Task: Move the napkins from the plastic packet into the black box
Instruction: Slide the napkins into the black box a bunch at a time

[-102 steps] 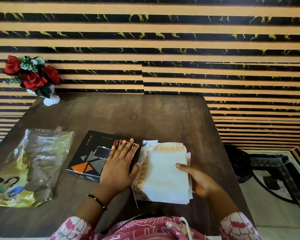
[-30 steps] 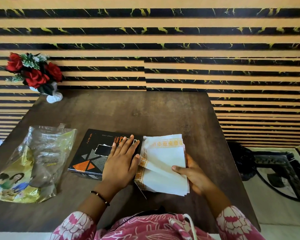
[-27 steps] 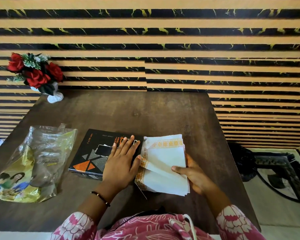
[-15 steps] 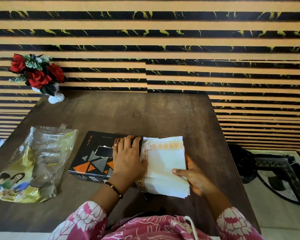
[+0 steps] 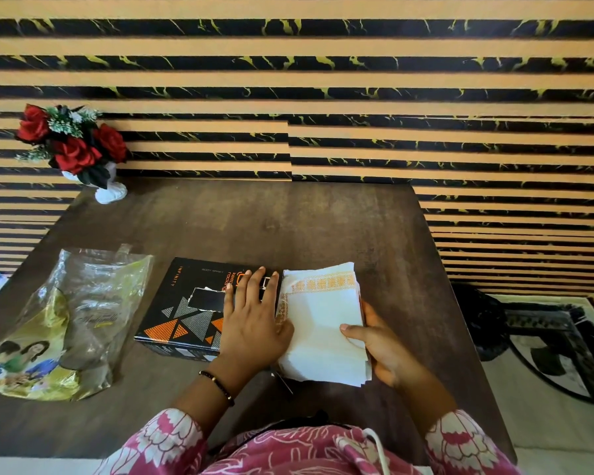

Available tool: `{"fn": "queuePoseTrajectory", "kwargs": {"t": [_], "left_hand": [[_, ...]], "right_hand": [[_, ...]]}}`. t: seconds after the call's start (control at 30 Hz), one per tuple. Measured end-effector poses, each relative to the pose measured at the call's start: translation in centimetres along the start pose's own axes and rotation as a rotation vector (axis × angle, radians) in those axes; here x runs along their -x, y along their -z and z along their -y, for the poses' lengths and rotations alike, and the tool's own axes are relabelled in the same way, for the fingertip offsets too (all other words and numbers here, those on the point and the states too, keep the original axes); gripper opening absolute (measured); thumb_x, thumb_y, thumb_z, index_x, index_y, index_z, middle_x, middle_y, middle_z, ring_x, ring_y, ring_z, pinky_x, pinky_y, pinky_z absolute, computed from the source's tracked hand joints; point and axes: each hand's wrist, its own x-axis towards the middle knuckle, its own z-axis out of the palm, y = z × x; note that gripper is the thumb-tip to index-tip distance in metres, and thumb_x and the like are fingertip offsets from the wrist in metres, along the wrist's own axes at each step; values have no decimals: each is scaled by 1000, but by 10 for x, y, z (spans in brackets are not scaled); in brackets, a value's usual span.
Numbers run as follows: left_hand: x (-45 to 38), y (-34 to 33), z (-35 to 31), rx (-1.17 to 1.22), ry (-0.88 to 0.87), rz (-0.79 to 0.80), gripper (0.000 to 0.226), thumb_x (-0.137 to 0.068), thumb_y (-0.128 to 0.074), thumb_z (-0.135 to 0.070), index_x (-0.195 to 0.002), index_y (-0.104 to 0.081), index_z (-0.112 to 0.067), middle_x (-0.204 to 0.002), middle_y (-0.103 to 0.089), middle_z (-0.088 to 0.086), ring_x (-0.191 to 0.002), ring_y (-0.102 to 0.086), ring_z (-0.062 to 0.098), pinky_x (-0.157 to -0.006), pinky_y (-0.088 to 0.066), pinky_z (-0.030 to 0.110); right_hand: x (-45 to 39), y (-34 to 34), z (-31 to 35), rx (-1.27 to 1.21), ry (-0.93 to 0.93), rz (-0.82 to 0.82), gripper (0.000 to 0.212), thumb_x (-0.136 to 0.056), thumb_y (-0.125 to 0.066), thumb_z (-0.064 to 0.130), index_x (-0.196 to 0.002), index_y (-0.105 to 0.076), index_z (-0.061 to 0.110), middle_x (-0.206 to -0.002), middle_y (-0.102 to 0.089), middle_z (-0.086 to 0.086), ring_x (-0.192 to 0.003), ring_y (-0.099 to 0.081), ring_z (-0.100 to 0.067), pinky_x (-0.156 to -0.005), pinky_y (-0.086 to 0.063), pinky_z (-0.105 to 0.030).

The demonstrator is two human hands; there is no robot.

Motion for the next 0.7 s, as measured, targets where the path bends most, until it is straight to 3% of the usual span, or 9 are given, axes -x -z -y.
{"fn": "queuePoseTrajectory", "kwargs": {"t": [0.17, 0.37, 0.47, 0.57, 0.7], "left_hand": [[-2, -2, -1, 13, 8, -26, 79, -70, -28, -53, -141, -32, -18, -149, -32, 12, -141, -22, 32, -114, -10, 51], [0, -3, 1, 21, 16, -34, 77, -72, -28, -52, -142, -32, -20, -150, -31, 10, -141, -21, 30, -115, -8, 48], [0, -4, 1, 29, 12, -37, 77, -72, -28, -53, -141, -32, -20, -150, -32, 10, -141, -22, 30, -115, -11, 49], [0, -3, 1, 30, 10, -34, 78, -73, -25, -54, -142, -30, -20, -151, -30, 10, -142, -20, 29, -115, -8, 48], [-1, -4, 1, 13, 2, -26, 79, -73, -24, -56, -144, -28, -20, -151, -28, 11, -142, -18, 30, -114, -5, 48]], "right_hand": [[-3, -16, 6, 72, -9, 12, 52, -89, -51, 2, -132, -39, 29, -126, -59, -2, -113, -58, -23, -97, -49, -45], [-2, -2, 8, 154, -90, -53, 36, -90, -56, 13, -124, -48, 21, -114, -65, 1, -101, -62, -18, -83, -51, -37], [-1, 7, 9, 280, -130, -99, 35, -87, -60, 13, -121, -52, 16, -112, -66, 0, -99, -63, -20, -88, -51, -43], [-2, 3, 9, 382, -114, -163, 33, -85, -62, 10, -118, -56, 11, -118, -65, -5, -100, -63, -22, -81, -53, -37], [-5, -15, 12, 623, -32, -264, 34, -82, -64, 16, -115, -58, 12, -113, -65, -3, -102, -62, -23, -86, -52, -38]]}}
